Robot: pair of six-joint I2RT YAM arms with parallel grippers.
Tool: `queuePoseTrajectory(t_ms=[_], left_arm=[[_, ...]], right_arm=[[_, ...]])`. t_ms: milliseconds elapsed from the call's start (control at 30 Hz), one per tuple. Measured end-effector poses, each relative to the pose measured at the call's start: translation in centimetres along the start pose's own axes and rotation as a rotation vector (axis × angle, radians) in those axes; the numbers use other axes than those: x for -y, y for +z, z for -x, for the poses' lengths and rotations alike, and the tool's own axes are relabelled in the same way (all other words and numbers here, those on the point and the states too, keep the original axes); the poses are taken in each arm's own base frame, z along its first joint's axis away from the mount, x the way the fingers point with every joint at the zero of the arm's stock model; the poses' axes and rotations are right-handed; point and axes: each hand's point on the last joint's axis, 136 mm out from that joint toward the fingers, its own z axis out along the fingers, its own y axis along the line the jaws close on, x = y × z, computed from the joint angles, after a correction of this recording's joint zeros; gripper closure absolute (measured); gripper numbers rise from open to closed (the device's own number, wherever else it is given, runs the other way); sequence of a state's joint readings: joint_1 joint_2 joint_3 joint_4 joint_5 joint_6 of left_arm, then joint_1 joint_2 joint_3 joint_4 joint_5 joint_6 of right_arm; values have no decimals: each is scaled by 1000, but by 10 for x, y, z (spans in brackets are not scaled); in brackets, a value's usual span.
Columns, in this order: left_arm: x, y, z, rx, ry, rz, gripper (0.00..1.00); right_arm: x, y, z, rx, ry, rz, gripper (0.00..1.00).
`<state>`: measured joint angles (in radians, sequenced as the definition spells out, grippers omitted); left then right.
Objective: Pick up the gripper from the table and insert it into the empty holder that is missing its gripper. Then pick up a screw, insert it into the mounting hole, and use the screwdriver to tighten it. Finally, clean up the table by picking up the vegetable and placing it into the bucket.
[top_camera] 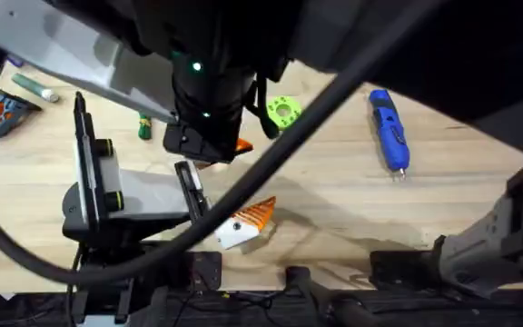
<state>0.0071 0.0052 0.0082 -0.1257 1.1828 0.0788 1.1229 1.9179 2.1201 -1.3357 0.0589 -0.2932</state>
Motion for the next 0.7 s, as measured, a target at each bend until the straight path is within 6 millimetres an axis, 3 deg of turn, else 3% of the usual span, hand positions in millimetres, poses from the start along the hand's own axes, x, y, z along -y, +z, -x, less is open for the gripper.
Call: queuePoseTrajectory(t_ms=[700], left_arm=[[0,0,0,0,-2,0,13]], right_arm=[[0,12,0,-24,-1,8,995]])
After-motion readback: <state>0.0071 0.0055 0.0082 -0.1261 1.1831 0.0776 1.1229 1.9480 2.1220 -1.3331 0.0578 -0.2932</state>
